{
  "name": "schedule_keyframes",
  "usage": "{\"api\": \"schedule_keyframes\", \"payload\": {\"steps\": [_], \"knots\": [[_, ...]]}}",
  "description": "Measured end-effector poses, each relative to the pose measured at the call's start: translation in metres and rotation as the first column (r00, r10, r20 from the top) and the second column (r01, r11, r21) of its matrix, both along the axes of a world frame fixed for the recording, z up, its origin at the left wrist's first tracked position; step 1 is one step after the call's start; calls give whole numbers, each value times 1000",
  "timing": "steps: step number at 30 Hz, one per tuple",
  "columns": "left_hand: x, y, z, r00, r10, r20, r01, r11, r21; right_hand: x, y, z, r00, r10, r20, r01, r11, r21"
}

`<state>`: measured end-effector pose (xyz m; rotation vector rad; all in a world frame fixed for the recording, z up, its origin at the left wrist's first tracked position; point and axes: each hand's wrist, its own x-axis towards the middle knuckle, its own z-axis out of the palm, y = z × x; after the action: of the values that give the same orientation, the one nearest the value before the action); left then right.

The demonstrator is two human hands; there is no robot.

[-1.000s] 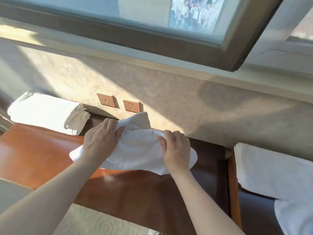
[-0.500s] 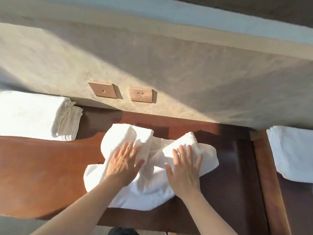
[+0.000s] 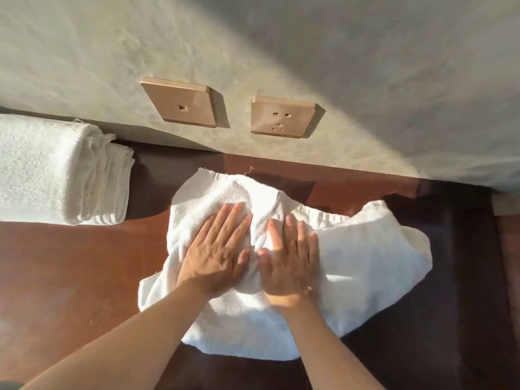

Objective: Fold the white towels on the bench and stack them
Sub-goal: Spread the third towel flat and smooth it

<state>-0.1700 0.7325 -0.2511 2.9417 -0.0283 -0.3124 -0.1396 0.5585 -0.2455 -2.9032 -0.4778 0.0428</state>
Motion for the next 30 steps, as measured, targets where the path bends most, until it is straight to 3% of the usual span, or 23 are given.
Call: {"api": "schedule_keyframes", "payload": {"steps": [3, 19, 22, 24, 30], "knots": [[1, 2, -4, 998, 3, 63, -2, 1000, -10, 2, -9, -23, 988, 29, 149, -30, 999, 10], [10, 9, -4, 971, 163, 177, -152, 986, -73, 35, -7, -21, 999, -17, 50, 22, 995, -98], [13, 8, -3, 975, 147, 168, -140, 989, -51, 6, 1, -19, 983, -173, 57, 171, 985, 24], [15, 10, -2, 973, 144, 182, -138, 989, -45, -19, 14, -20, 989, -135, 67, 127, 986, 112], [15, 10, -5, 958, 119, 259, -94, 990, -107, -20, 17, -32, 976, -134, 174, 124, 990, 68]]}}
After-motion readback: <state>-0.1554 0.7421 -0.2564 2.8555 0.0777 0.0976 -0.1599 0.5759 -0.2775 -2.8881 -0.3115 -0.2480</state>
